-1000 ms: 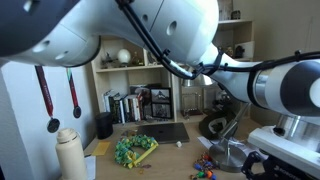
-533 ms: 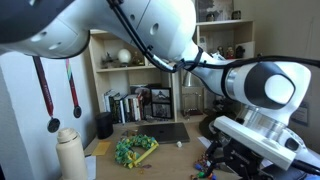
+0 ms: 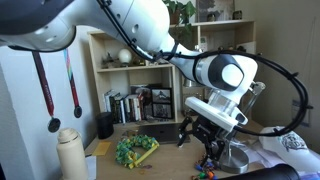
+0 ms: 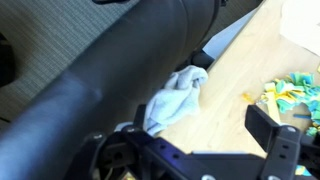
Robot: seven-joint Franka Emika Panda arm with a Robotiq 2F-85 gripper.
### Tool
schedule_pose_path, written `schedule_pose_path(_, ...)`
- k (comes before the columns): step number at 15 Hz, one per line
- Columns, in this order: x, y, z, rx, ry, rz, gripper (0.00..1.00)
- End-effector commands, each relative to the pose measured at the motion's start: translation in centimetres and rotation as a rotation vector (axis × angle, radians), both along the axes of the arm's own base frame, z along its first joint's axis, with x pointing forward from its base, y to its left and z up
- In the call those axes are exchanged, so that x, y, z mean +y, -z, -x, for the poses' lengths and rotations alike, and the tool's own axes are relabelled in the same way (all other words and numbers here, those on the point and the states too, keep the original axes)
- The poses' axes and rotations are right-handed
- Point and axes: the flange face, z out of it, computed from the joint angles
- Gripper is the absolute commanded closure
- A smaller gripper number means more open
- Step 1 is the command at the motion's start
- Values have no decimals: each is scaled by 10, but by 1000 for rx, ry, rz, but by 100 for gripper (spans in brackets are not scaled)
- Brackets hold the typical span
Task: Push the chair towards the table.
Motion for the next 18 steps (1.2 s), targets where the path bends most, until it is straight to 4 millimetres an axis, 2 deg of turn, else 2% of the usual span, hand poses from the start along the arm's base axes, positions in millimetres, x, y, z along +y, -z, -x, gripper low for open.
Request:
schedule_pose_path(1,26,-35,-11,-80,4,24,0)
schedule_pose_path(4,29,-69,0,-117,34,107,0)
schedule_pose_path(8,26,-126,32,-210,70,231,0)
schedule_pose_path(10,35,-154,48,-269,52,278,0)
schedule_pose_path(15,88,-214,75,-397,-59,341,0)
schedule_pose_path(18,122,-236,81,-443,-129,365,0)
